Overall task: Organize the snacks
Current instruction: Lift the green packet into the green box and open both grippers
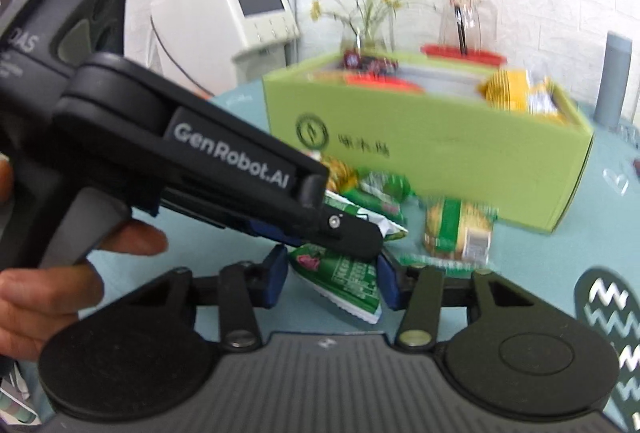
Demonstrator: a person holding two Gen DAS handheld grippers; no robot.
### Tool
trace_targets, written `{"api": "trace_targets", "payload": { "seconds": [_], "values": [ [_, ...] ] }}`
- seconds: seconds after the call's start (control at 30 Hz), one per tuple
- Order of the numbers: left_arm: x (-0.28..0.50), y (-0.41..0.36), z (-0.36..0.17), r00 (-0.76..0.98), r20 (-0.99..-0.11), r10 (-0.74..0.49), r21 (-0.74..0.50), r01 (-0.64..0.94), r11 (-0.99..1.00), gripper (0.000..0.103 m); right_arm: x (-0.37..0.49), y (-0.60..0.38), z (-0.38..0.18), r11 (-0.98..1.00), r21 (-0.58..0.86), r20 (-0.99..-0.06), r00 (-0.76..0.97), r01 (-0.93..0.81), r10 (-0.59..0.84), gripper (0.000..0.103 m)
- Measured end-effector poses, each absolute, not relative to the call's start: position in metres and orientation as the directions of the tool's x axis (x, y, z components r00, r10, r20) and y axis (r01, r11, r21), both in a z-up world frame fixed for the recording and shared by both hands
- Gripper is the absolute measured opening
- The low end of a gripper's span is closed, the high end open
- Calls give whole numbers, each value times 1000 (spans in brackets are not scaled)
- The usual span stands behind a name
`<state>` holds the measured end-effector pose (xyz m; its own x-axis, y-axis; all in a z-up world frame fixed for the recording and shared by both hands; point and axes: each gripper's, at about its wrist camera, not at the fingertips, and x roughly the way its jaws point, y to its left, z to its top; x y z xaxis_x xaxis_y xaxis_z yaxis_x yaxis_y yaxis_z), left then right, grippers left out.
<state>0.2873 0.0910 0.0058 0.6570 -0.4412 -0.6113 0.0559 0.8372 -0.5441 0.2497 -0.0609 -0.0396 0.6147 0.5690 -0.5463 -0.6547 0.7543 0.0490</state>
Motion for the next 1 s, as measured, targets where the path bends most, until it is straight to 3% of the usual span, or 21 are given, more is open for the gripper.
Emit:
{"api": "trace_targets", "payload": {
  "seconds": [0.1,0.17,0.27,0.47,0.57,0.63,0.67,0.73,0.77,0.8,0.9,1.0],
  "values": [
    [296,90,37,711,-564,-420,-518,91,850,16,251,-58,-19,732,14,-492,632,-681,598,57],
    [311,89,55,737,-541,-407,-496,111,861,17,263,-54,-3,720,-21,-452,649,-694,612,63],
    [346,87,72,762,-520,-385,-464,126,877,17,292,-43,13,725,-90,-421,686,-682,593,64],
    [415,92,73,752,-535,-384,-469,114,876,16,374,-39,22,739,-68,-444,684,-670,579,63],
    [433,98,65,740,-546,-393,-482,106,870,28,407,-36,16,748,-55,-468,679,-662,566,65],
    [429,105,67,758,-540,-366,-474,85,876,51,415,-40,14,758,-32,-462,682,-651,567,71],
    [419,109,72,782,-517,-348,-461,87,883,56,413,-44,16,766,-32,-448,694,-642,563,72],
    [395,113,80,821,-468,-327,-431,111,895,71,388,-64,23,766,-35,-390,715,-641,580,84],
    [379,114,83,834,-448,-323,-418,124,900,72,374,-71,27,759,-40,-370,716,-649,593,97],
    [368,113,84,839,-435,-328,-415,137,899,73,361,-77,29,749,-53,-354,714,-661,604,102],
    [342,109,74,814,-435,-385,-456,169,874,73,327,-90,19,755,-76,-366,722,-652,587,102],
    [333,96,51,760,-482,-436,-496,173,851,73,311,-92,-4,749,-42,-442,685,-661,580,102]
  ]
}}
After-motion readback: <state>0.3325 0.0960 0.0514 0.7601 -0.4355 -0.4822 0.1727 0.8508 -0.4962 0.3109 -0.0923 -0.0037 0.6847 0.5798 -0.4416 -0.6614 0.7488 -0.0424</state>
